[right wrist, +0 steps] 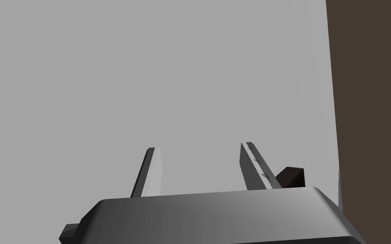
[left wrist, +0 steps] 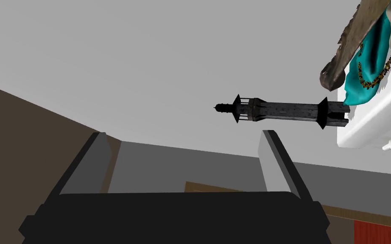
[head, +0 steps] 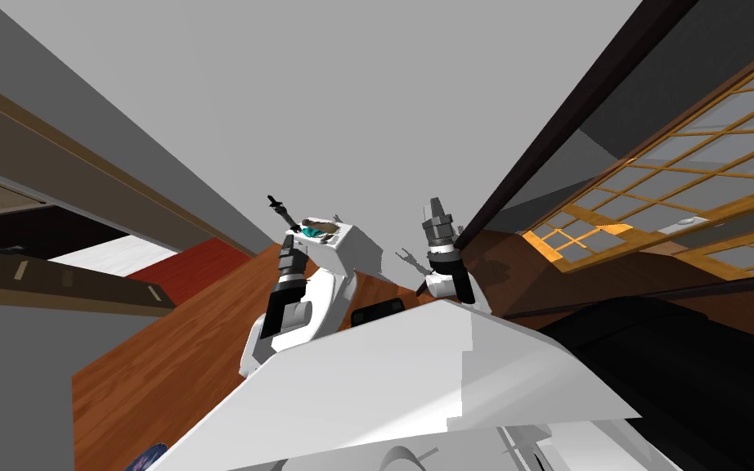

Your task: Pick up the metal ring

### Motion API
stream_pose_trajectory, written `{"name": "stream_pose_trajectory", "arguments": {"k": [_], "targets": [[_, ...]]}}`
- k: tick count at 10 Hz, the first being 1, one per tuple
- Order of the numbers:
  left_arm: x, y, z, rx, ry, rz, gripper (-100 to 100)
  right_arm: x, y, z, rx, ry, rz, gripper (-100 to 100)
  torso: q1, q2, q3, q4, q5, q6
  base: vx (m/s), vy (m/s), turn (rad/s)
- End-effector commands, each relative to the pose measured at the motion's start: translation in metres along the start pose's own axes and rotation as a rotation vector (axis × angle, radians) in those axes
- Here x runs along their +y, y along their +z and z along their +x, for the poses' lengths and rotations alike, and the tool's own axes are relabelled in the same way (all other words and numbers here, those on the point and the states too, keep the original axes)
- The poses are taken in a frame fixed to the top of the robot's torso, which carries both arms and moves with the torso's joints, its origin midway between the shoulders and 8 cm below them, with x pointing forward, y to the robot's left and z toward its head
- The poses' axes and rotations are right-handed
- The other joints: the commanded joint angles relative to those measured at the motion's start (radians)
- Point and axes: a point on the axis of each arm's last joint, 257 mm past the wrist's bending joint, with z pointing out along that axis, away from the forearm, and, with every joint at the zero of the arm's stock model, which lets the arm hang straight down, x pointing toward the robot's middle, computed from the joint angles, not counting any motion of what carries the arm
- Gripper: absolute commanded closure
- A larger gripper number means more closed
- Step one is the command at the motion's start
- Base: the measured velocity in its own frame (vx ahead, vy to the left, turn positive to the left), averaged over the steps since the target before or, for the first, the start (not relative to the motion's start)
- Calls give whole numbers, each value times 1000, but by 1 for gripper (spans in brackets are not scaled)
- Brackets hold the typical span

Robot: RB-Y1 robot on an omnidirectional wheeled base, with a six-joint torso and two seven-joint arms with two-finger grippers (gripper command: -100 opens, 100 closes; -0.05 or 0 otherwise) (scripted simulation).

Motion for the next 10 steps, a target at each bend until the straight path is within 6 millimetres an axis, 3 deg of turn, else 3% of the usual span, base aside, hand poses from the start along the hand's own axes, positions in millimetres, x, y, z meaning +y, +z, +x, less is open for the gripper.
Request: {"name": "stream_pose_trajectory", "arguments": {"k": [1,7,10], "targets": [[17,3,0,-10,7,-46,-100,0,0,0,0,0,0,0,0,0,0,0,0,0,39,-27,32],[88,-5,-20,-43,70,-225,-100,0,0,0,0,0,0,0,-1,-3,-2,-1,0,0,72,-38,16],[132,-28,-34,-68,121,-322,-100,0,0,0,0,0,0,0,0,-5,-3,-1,0,0,125,-66,0]]}}
